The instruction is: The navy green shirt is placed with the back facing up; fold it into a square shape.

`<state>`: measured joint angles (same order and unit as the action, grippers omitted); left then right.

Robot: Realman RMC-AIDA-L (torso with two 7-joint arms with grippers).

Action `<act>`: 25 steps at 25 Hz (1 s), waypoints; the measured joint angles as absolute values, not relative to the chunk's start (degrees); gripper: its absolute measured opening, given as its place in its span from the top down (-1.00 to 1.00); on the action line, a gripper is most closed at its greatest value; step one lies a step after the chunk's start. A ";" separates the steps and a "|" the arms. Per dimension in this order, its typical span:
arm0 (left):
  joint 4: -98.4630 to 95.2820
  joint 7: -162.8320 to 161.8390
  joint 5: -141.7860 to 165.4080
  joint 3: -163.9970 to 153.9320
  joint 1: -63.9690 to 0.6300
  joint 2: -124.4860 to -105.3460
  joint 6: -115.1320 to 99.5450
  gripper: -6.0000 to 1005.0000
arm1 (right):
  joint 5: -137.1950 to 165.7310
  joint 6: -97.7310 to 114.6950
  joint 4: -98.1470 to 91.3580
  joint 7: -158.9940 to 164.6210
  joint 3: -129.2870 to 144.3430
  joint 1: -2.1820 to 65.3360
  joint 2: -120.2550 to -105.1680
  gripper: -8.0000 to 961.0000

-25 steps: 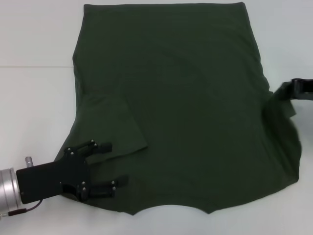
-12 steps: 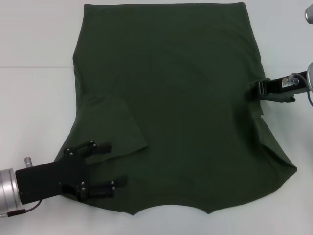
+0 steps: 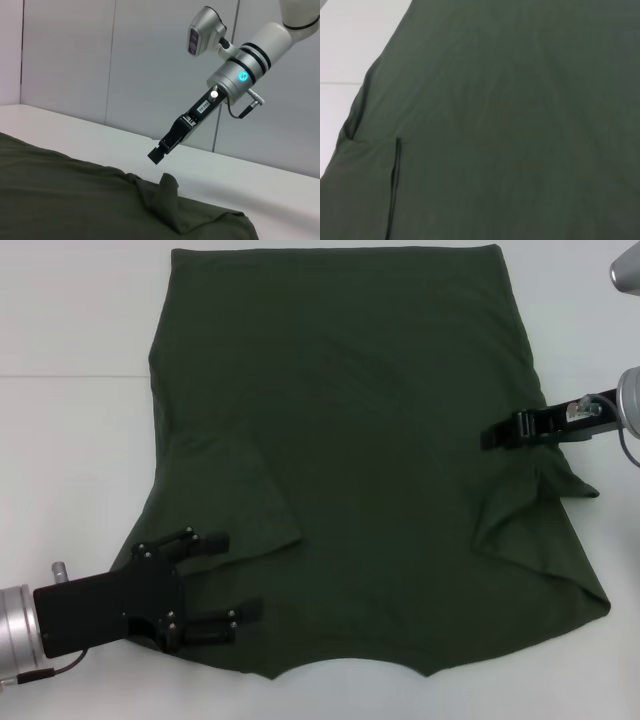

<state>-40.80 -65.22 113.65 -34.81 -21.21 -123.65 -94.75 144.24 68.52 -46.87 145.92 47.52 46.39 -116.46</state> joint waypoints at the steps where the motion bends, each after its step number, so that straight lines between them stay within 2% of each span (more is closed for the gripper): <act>1: -40.79 -65.22 113.65 -34.80 -21.23 -123.66 -94.75 -0.87 | 144.16 68.64 -46.91 145.87 47.79 46.39 -116.57 0.57; 3: -40.78 -65.22 113.66 -34.81 -21.24 -123.66 -94.75 -0.87 | 143.44 68.67 -47.03 145.68 47.98 46.40 -116.89 0.45; 7: -40.78 -65.22 113.66 -34.80 -21.25 -123.66 -94.75 -0.87 | 138.78 68.78 -47.04 144.12 47.58 45.63 -116.95 0.04; 14: -40.78 -65.51 113.63 -34.70 -21.24 -123.66 -94.66 -0.87 | 126.29 71.22 -46.79 143.65 44.84 38.33 -114.81 -0.56; 18: -40.81 -65.62 113.64 -34.53 -21.52 -123.66 -94.59 -0.87 | 119.29 72.77 -43.04 140.98 39.96 32.95 -114.32 -0.70; 22: -40.91 -65.76 113.63 -34.54 -21.80 -123.66 -94.56 -0.87 | 113.46 74.28 -33.05 135.74 34.20 29.19 -113.03 -0.84; 25: -40.78 -65.89 113.59 -34.37 -22.21 -123.73 -94.57 -0.87 | 112.59 74.17 -26.88 133.50 30.65 27.65 -112.27 -0.84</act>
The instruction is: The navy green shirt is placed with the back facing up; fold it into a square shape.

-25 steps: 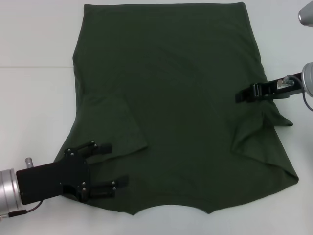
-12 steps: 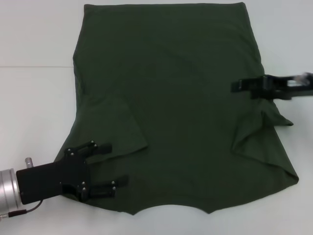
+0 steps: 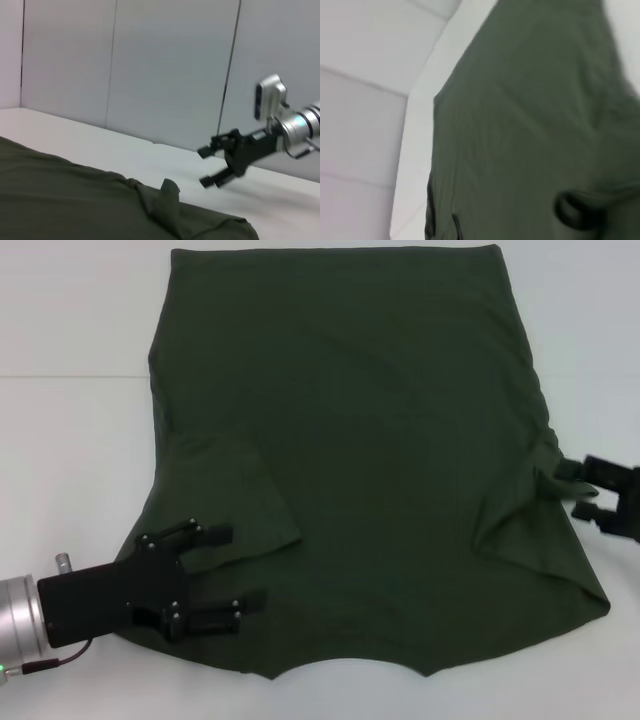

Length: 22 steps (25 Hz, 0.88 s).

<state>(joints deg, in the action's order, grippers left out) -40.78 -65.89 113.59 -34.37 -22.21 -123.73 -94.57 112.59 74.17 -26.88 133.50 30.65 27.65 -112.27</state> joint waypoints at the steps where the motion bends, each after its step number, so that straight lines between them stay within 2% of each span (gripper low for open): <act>1: -40.77 -65.98 113.59 -34.26 -22.30 -123.74 -94.57 -0.87 | 112.54 74.04 -25.64 133.37 29.48 27.35 -112.14 -0.84; 6: -40.77 -66.39 113.55 -33.88 -22.53 -123.70 -94.57 -0.87 | 112.45 72.28 -23.13 135.29 25.63 27.12 -112.23 -0.84; 14: -40.58 -66.21 113.46 -33.47 -22.65 -123.83 -94.41 -0.87 | 112.40 68.25 -22.44 140.03 23.40 29.74 -113.89 -0.82; 22: -39.94 -66.03 113.46 -33.39 -22.39 -123.84 -94.39 -0.87 | 112.75 64.45 -20.73 143.39 23.64 29.64 -113.31 -0.82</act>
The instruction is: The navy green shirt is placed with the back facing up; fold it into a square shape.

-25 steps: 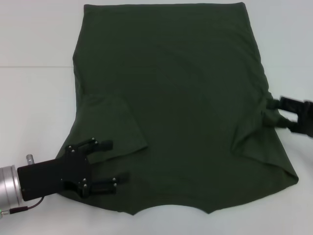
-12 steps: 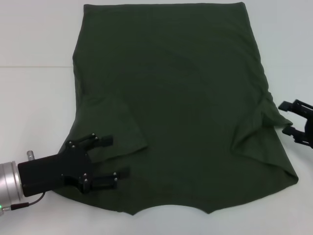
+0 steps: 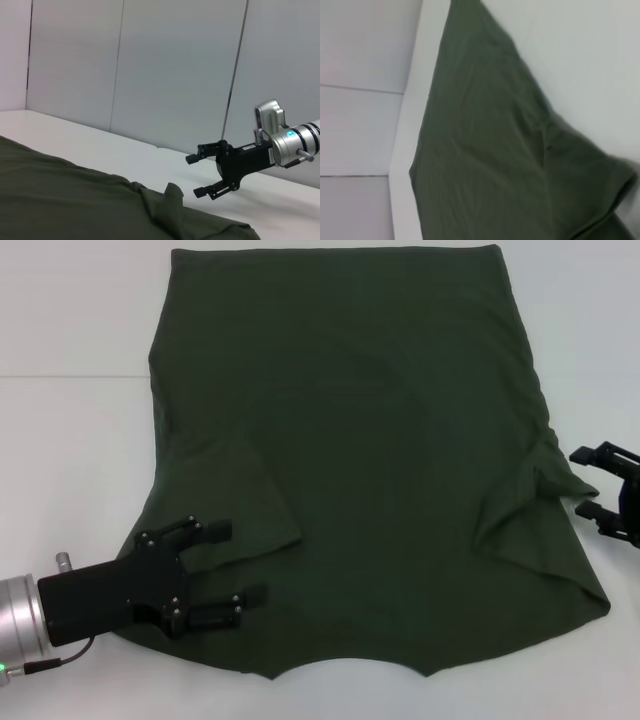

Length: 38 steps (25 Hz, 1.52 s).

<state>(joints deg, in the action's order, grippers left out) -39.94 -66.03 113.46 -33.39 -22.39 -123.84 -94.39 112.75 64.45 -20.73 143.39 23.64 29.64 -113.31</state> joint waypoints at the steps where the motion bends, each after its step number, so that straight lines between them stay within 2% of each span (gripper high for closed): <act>1: -39.92 -66.02 113.46 -33.39 -22.37 -123.84 -94.39 -0.87 | 112.75 64.21 -20.72 143.44 23.59 29.63 -113.30 -0.82; 31: -39.90 -66.00 113.47 -33.63 -21.97 -123.92 -95.27 -0.87 | 112.60 56.20 -19.16 143.04 24.92 33.47 -115.04 -0.81; 38: -39.84 -66.00 113.46 -33.67 -21.97 -123.92 -95.28 -0.87 | 112.63 55.48 -19.16 142.88 25.30 33.99 -115.06 -0.81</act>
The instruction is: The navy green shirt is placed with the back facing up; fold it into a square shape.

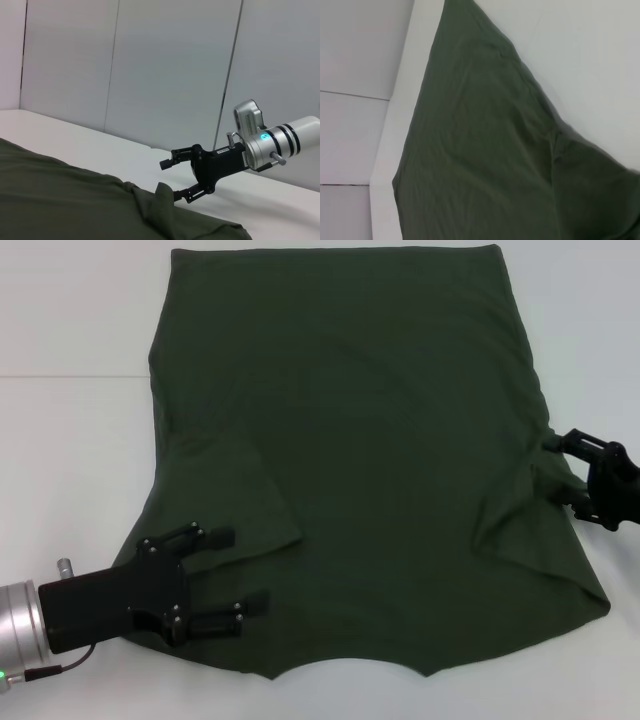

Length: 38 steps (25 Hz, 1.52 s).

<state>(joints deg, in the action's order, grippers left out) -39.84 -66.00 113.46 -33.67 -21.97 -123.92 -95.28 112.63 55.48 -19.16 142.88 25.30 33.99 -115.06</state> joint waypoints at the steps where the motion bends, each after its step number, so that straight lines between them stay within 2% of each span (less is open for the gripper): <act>1: -39.83 -66.00 113.47 -33.67 -21.97 -123.92 -95.28 -0.87 | 112.74 55.46 -19.16 142.77 25.42 34.02 -115.05 -0.81; 7: -39.81 -66.00 113.47 -33.66 -22.04 -123.92 -95.34 -0.87 | 112.94 54.99 -19.62 142.64 27.68 34.06 -114.95 -0.71; 13: -39.81 -66.00 113.47 -33.57 -22.06 -123.92 -95.45 -0.87 | 112.68 54.34 -19.76 142.64 28.06 34.85 -114.98 -0.25; 23: -39.81 -66.00 113.47 -33.49 -22.20 -123.92 -95.45 -0.87 | 112.61 53.21 -19.78 142.14 28.25 36.42 -115.04 0.25; 28: -39.81 -66.08 113.46 -33.66 -22.24 -123.92 -95.45 -0.87 | 112.59 53.13 -19.78 142.12 28.23 37.32 -115.03 0.61; 34: -39.81 -66.14 113.47 -33.53 -22.24 -123.92 -95.45 -0.87 | 112.38 58.25 -21.72 140.92 26.81 35.86 -114.17 0.94; 38: -39.81 -66.08 113.47 -33.51 -22.28 -123.92 -95.45 -0.87 | 111.88 63.57 -26.37 137.31 27.15 35.30 -114.19 0.63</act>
